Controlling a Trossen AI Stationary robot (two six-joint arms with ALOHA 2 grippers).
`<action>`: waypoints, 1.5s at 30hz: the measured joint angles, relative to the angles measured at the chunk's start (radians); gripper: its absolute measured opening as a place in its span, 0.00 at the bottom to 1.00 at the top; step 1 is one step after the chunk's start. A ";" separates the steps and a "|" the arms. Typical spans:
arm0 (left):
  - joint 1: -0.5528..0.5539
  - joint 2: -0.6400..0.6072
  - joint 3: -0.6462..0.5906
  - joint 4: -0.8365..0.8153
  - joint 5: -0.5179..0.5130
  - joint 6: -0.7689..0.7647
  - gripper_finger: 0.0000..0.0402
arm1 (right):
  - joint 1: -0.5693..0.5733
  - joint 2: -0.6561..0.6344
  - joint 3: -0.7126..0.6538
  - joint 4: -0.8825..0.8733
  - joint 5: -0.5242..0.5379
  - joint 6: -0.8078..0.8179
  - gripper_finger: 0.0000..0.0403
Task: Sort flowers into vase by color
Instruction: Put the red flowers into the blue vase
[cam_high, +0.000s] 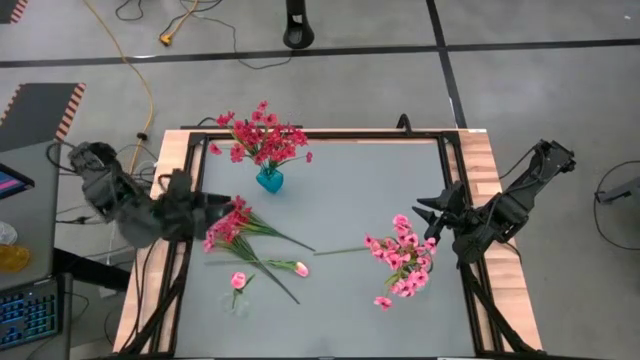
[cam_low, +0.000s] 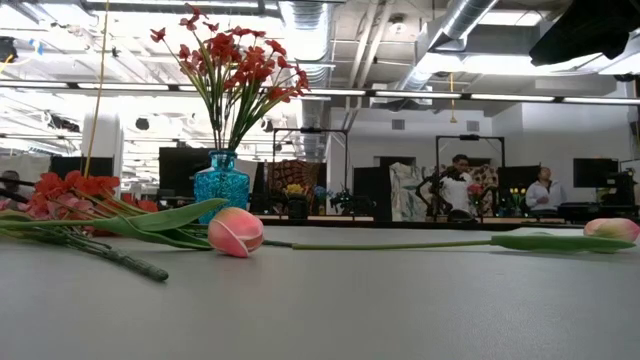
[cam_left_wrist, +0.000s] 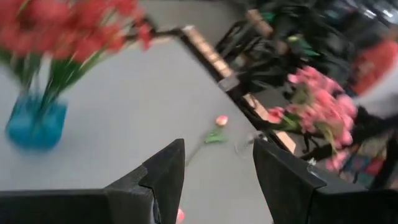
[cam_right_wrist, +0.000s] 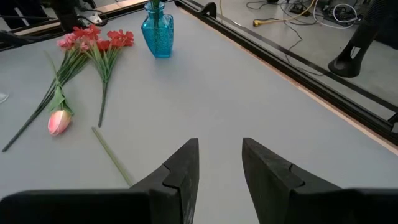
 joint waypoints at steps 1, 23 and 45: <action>0.041 -0.001 0.000 -0.014 0.046 -0.048 0.44 | -0.006 0.000 0.000 0.000 0.000 0.000 0.37; 0.634 0.165 -0.051 -0.231 0.713 -0.412 0.44 | -0.163 0.009 0.000 0.064 -0.002 -0.146 0.37; 0.808 0.193 -0.541 0.195 1.056 -0.506 0.44 | -0.173 0.161 0.000 0.117 -0.002 -0.232 0.37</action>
